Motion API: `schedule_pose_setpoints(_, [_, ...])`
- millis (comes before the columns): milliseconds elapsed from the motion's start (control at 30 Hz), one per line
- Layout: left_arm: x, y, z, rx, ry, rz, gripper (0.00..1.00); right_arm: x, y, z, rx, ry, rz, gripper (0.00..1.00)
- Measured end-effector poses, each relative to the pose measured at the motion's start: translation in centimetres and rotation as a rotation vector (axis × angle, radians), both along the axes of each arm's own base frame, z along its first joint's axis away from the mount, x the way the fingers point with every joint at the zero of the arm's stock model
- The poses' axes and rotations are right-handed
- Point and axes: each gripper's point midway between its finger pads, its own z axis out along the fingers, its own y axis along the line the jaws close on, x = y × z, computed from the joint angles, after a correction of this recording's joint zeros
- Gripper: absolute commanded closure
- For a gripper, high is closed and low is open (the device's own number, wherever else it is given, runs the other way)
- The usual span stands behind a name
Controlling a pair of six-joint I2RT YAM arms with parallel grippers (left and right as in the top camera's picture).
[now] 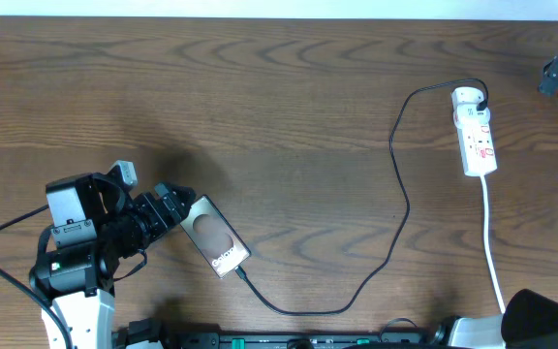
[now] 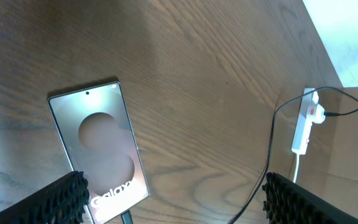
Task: Plug charger to phone and switch on socket
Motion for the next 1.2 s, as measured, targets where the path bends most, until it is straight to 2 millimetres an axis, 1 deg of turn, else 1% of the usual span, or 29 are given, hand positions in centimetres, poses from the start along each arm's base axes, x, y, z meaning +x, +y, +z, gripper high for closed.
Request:
schedule_pose_setpoints(233, [-0.3,-0.1,-0.2,0.005,0.011,-0.003,0.12,0.0,0.0,0.0,0.000,0.000,0.000,0.01])
schedule_pose_setpoints(367, [-2.1,0.4,-0.9,0.080,0.065,0.017,0.12,0.0,0.0,0.0,0.000,0.001,0.000,0.01])
schedule_pose_setpoints(533, [-3.4,1.6,-0.8,0.245,-0.029,0.055,0.12,0.0,0.0,0.0,0.000,0.000,0.000,0.01])
schedule_pose_setpoints(567, [-3.4,1.8,-0.6,0.268,-0.065,0.064,0.12,0.0,0.0,0.0,0.000,0.002,0.000,0.01])
schedule_pose_setpoints(667, [-2.4,2.5,0.2,0.332,-0.237,0.105,0.12,0.0,0.0,-0.1,0.000,0.002,-0.001,0.01])
schedule_pose_setpoints(833, [-0.8,3.7,2.5,0.392,-0.549,0.200,0.12,0.0,0.0,-0.1,-0.001,0.004,-0.002,0.01])
schedule_pose_setpoints(867, [-0.5,4.0,3.2,0.403,-0.628,0.225,0.12,-0.1,0.0,-0.1,-0.001,0.004,-0.003,0.01])
schedule_pose_setpoints(933, [-0.3,4.3,3.9,0.418,-0.731,0.257,0.12,-0.1,0.0,-0.1,-0.001,0.004,-0.003,0.01])
schedule_pose_setpoints(1100, [0.3,4.8,6.9,0.478,-1.038,0.319,0.12,-0.1,0.0,-0.1,-0.001,0.004,-0.003,0.01])
schedule_pose_setpoints(1167, [0.2,4.7,7.4,0.524,-1.117,0.313,0.11,-0.1,0.0,-0.1,-0.001,0.005,-0.003,0.01])
schedule_pose_setpoints(1200, [0.2,4.5,7.4,0.552,-1.141,0.300,0.11,-0.1,0.0,-0.1,-0.001,0.004,-0.003,0.01])
